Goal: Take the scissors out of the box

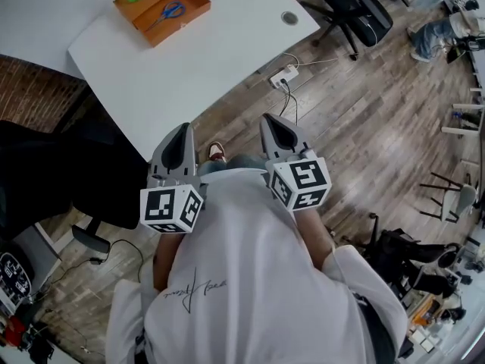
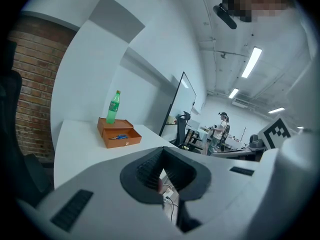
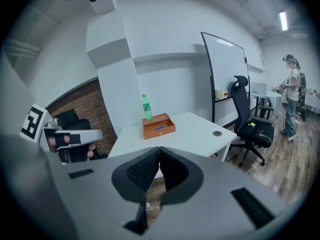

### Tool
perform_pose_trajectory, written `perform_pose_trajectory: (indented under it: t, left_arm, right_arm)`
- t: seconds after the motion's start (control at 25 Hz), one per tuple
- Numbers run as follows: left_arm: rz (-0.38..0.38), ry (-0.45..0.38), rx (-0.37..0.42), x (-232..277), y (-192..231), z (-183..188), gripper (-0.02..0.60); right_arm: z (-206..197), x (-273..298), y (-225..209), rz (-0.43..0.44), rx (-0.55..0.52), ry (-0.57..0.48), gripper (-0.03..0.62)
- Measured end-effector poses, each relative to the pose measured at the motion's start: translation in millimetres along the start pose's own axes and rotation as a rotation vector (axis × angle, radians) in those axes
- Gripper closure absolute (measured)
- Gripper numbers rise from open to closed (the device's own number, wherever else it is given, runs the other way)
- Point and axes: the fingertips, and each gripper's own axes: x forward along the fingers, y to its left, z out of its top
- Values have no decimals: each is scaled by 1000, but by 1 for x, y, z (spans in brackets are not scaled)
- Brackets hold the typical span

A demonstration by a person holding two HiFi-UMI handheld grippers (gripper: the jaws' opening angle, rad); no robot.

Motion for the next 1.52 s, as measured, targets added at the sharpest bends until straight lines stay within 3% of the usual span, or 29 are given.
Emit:
perform_pose_trajectory:
  t: [0.32,0.6,1.2,1.52]
  left_arm:
    - [28,0,-3,12,14,9,574]
    - [63,-24,-35,34,23,18,575]
    - [296,-114,-82,131,40,69,574]
    - [447,-138,-110,171,38,77,574]
  right_arm:
    - [17,25,0,27,-18,3,583]
    - [28,58,-11,109,-9,31,583]
    - [119,163,-62,334,-156,41,583]
    - [139,208,-89,480,-216,84,583]
